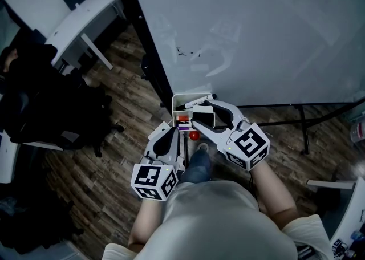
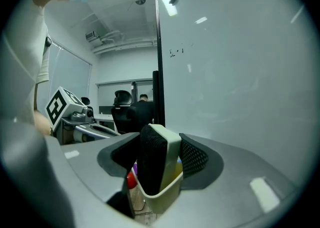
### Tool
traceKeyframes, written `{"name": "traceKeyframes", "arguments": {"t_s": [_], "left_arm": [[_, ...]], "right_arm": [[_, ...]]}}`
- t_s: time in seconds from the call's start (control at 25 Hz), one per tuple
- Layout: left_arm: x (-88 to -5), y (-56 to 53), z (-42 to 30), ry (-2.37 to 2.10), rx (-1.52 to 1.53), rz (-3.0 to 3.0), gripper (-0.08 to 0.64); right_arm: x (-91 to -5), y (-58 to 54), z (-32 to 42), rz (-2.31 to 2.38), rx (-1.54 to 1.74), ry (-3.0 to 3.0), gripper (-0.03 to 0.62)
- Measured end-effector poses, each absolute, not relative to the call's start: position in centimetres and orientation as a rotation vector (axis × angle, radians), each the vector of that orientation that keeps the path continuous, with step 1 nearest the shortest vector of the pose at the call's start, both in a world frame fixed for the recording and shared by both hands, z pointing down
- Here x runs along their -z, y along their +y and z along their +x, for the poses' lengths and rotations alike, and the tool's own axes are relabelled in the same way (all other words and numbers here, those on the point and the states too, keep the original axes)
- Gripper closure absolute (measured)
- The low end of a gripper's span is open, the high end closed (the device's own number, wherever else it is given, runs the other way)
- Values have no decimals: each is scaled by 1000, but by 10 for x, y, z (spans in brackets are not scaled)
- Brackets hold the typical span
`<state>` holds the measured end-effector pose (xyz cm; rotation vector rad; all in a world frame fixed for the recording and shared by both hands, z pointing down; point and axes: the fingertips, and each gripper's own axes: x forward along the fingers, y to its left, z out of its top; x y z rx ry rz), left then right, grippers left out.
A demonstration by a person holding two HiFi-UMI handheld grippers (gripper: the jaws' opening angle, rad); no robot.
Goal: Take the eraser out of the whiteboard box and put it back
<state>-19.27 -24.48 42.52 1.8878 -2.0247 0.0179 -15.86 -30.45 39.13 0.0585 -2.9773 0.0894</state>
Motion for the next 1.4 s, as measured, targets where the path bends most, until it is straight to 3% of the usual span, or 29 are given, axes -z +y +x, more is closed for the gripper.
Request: {"name": "traceKeyframes", "arguments": {"t_s": [1.4], "left_arm": [[-424, -228, -183, -2025, 7, 1899, 557]], "right_arm": [[-373, -298, -154, 131, -1, -2985, 382]]}}
